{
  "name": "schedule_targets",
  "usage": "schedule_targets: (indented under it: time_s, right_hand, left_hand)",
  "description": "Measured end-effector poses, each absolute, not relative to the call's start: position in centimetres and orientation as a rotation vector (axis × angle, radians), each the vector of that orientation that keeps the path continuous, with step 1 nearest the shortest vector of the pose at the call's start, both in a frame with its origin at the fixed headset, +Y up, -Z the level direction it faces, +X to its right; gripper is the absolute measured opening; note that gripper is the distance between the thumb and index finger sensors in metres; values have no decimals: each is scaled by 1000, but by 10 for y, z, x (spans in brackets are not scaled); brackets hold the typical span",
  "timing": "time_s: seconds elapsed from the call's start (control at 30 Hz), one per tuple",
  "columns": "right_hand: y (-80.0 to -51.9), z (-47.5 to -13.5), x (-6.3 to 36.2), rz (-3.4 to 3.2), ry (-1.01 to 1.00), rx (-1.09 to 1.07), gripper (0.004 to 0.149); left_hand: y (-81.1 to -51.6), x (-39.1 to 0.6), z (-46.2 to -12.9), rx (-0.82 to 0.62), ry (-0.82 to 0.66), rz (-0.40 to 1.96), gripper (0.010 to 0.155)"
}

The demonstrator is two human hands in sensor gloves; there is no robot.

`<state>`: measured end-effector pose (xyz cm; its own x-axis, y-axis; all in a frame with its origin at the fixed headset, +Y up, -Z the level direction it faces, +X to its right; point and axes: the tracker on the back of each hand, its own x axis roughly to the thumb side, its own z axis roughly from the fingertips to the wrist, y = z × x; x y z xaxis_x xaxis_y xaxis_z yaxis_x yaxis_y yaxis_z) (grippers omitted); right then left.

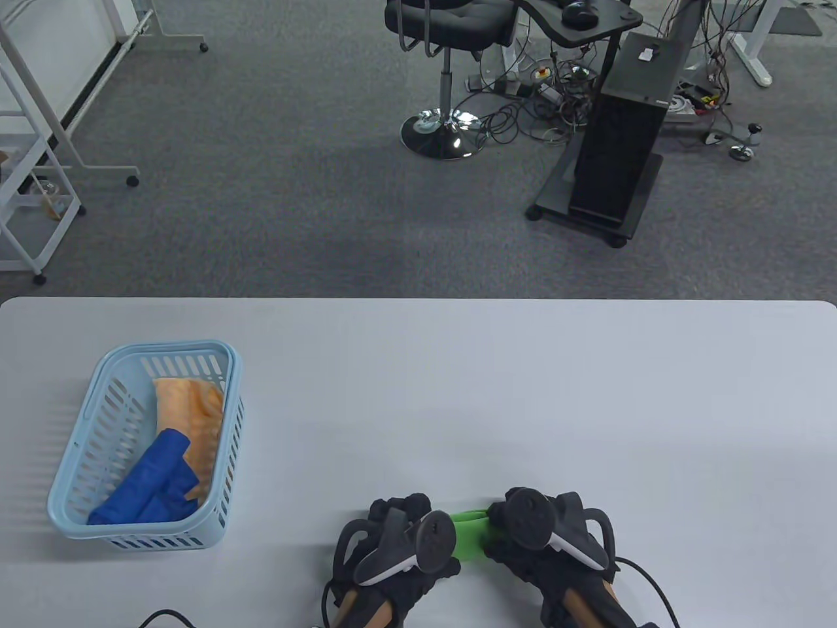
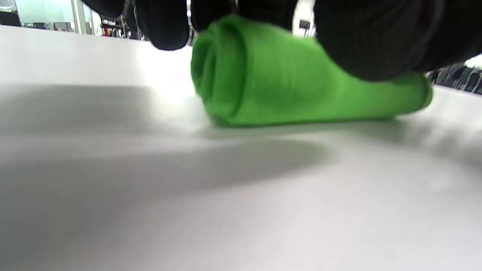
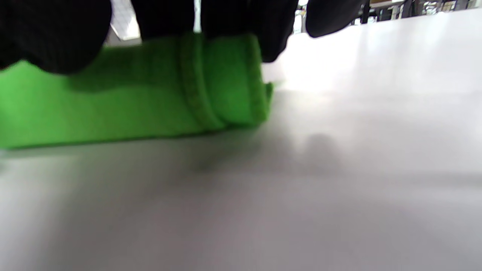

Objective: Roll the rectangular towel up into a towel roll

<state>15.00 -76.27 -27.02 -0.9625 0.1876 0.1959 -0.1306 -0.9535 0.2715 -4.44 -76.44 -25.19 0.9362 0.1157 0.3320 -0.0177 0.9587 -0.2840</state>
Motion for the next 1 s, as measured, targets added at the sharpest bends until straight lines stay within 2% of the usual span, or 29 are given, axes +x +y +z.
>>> schedule_targets:
  time_s: [0.13,0.2,0.3,0.47,0.63,0.77,0.9,1.0]
  right_hand:
    - [-766,-268,145,2974,447,361,78]
    - [-765,-267,144,2991,352,366,73]
    - [-764,-269,147,2920,364,368,65]
    - [-766,-270,150,2828,514,359,63]
    - [-769,-272,150,2827,534,320,62]
    - [-768,-272,150,2828,542,305,61]
    - [-768,-272,150,2817,562,288,61]
    - [-769,-272,150,2813,573,293,61]
  left_hand:
    - [-768,-43,-254,-269,-333,70,71]
    - [-767,-46,-255,-261,-322,117,66]
    - [-765,-52,-256,-274,-311,174,61]
    - [-764,-58,-256,-278,-314,236,49]
    - [-762,-57,-254,-224,-342,240,60]
    - [-756,-53,-250,-112,-407,271,63]
    - [-760,-46,-249,-249,-443,201,78]
    - [-769,-43,-249,-357,-398,65,79]
